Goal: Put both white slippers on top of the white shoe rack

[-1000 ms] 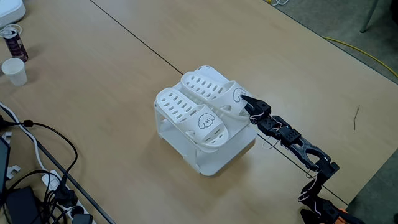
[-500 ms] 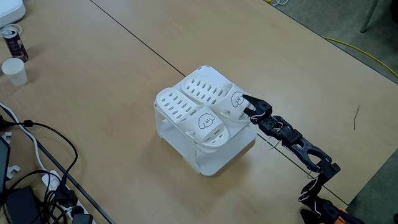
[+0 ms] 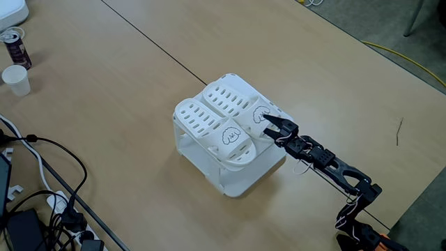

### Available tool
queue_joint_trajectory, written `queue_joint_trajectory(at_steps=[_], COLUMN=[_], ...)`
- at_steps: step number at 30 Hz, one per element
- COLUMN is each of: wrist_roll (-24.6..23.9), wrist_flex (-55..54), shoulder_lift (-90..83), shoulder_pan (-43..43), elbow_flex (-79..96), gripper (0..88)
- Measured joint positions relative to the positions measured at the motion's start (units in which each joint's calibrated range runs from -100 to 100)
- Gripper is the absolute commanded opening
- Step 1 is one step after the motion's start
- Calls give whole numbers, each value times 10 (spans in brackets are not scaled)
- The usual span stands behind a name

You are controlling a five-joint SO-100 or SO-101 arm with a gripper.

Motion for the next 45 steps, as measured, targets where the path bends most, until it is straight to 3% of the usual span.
queue_joint_trajectory(at_steps=[16,45], wrist_roll=[0,0], wrist_flex=[0,-1], shoulder_lift=[-10,-279], shoulder_pan=[-10,40], elbow_flex=[21,285], gripper=[194,194])
